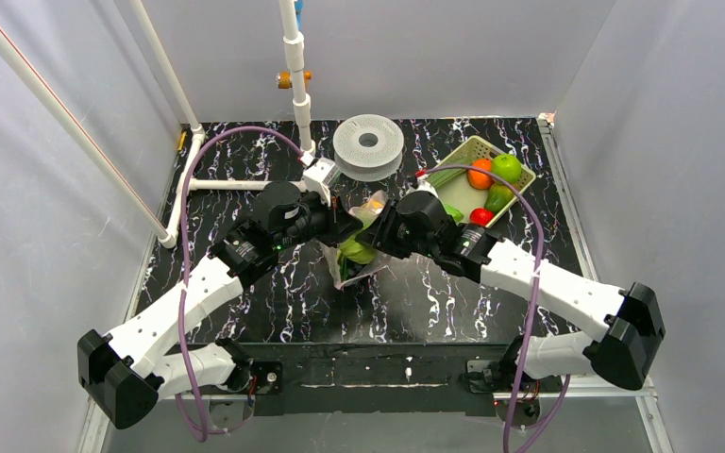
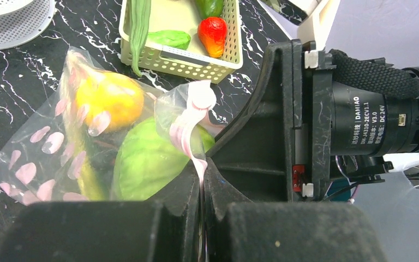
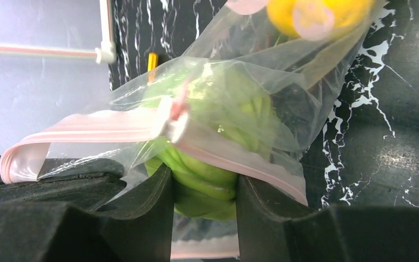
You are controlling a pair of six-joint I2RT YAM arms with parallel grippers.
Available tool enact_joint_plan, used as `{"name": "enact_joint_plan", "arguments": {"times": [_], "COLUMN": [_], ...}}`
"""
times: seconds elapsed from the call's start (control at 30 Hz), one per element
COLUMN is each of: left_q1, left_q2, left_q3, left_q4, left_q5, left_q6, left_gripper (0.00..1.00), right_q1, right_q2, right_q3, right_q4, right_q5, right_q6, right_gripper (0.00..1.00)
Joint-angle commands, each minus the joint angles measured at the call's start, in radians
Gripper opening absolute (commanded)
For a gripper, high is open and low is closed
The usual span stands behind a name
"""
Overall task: Place the food in the zip-top bag and seal the zipper
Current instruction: Place the fake vegetable in the zipper food storage bag.
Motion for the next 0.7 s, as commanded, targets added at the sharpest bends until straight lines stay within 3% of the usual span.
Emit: {"name": "enact_joint_plan", "arguments": {"times": [0.0, 0.17, 0.33, 0.67], "left_q1": [-0.008, -0.008, -0.008, -0.008], "left_q2": [-0.055, -0.041, -0.046, -0.045], "left_q3": [0.017, 0.024, 0.037, 0.037], "left_q4": [0.050, 0.047, 0.008, 0.021], "left_q5": [0.036, 0.052, 0.008, 0.051], "left_q6": [-0.006, -0.008, 0.032, 0.016], "left_gripper": [0.00, 0.00, 0.00, 0.00], "right_q1": [-0.004, -0.004, -0.005, 0.016], "right_q2": [-0.092, -0.117, -0.062, 0.080], "right_q3": [-0.081, -0.189, -0.147, 0.016], "right_q4": [0.056, 0.322, 0.346, 0.335], "right_q5": [0.248, 0.217, 0.276, 0.321], "right_q6": [0.118, 0.198, 0.281, -0.258], "right_gripper": [0.23, 0.21, 0.18, 0.21]}}
